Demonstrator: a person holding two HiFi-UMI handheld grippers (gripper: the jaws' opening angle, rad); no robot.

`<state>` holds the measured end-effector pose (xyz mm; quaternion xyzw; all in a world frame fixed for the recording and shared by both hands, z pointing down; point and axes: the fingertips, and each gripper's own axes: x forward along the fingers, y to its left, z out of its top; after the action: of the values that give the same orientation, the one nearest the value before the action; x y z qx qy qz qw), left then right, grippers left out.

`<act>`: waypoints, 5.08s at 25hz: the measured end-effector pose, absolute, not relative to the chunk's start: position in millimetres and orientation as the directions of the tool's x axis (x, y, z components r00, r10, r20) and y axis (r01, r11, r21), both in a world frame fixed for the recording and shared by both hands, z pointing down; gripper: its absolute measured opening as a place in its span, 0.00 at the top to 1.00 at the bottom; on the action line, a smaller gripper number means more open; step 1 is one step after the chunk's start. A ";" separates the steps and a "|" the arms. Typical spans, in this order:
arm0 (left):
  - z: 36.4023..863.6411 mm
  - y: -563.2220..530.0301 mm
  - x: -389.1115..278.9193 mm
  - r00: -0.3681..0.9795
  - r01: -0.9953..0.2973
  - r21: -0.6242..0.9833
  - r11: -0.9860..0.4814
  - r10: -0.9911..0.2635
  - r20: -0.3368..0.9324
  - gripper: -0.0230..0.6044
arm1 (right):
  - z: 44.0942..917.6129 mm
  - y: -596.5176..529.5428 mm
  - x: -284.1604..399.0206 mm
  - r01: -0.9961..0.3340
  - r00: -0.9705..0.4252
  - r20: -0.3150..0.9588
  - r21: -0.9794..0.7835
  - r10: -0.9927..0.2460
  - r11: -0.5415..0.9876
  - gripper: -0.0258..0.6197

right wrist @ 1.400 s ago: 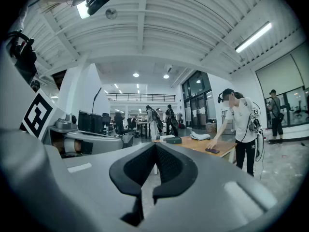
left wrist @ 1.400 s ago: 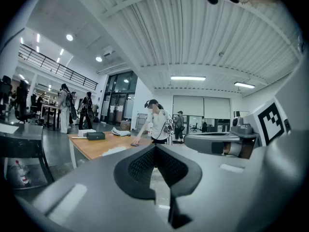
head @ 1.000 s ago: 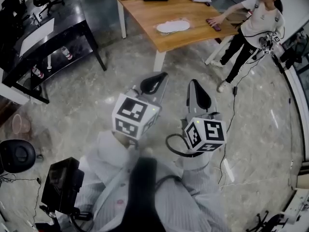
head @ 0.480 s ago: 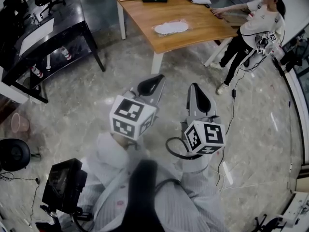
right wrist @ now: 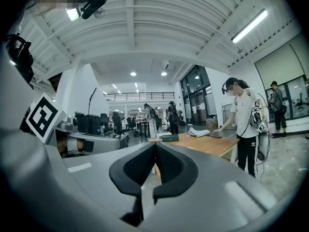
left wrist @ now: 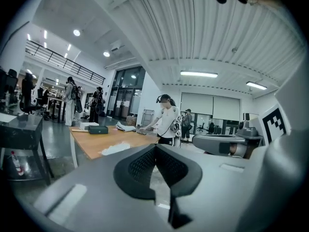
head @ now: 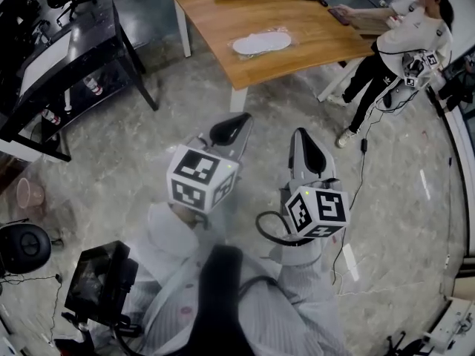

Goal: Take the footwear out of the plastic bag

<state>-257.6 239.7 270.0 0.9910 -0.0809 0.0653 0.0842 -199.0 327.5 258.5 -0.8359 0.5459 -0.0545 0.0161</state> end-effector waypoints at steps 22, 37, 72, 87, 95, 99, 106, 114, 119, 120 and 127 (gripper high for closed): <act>349.5 -0.4 8.3 0.908 -0.312 0.302 -0.901 -0.189 0.373 0.96 | 315.5 69.0 113.6 -0.942 0.206 0.244 -0.211 -0.948 -0.260 0.94; 420.5 -80.2 61.4 0.824 -0.553 0.601 -0.577 -0.273 0.496 0.85 | 424.4 -36.1 255.2 -0.853 -0.330 0.559 -0.521 -0.761 -0.012 0.94; 547.1 -113.8 -0.6 0.737 -0.638 0.724 -0.262 0.064 0.673 0.74 | 535.8 -58.0 254.5 -0.294 -0.951 0.295 -0.956 -0.093 -0.015 0.77; 482.0 -124.1 -20.3 0.815 -0.575 0.759 -0.306 -0.136 0.563 0.86 | 462.8 -57.0 220.5 -0.203 -0.969 0.181 -0.971 -0.167 0.128 0.83; 439.2 -115.9 -37.7 0.771 -0.635 0.672 -0.381 -0.262 0.580 0.95 | 424.1 -36.2 254.3 -0.298 -0.927 0.232 -0.934 -0.295 0.200 0.83; 428.3 -115.6 -72.5 0.705 -0.709 0.604 -0.363 -0.353 0.615 0.95 | 406.3 -24.3 273.3 -0.383 -0.871 0.285 -0.904 -0.401 0.189 0.83; 409.4 -124.2 -126.6 0.515 -0.855 0.452 -0.253 -0.516 0.685 0.95 | 377.1 -14.9 322.0 -0.659 -0.634 0.421 -0.733 -0.649 0.168 0.83; 373.1 -148.1 -97.8 0.463 -0.884 0.372 -0.285 -0.647 0.605 0.95 | 331.9 -38.0 290.8 -0.808 -0.430 0.403 -0.571 -0.808 0.145 0.83; 362.4 -148.7 -67.4 0.495 -0.868 0.348 -0.353 -0.650 0.576 0.95 | 324.7 -65.1 246.7 -0.795 -0.407 0.331 -0.587 -0.852 0.152 0.83; 360.8 -148.6 -62.8 0.506 -0.863 0.352 -0.364 -0.646 0.571 0.95 | 322.9 -67.4 240.4 -0.786 -0.408 0.317 -0.598 -0.856 0.154 0.83; 356.4 -146.5 -52.9 0.542 -0.840 0.372 -0.394 -0.624 0.563 0.95 | 311.7 -63.5 223.5 -0.756 -0.421 0.279 -0.633 -0.863 0.165 0.83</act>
<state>-52.9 -146.5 356.4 0.8176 -0.4477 0.1689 0.3201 223.5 -63.5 311.7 -0.5329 0.7597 -0.3656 0.0727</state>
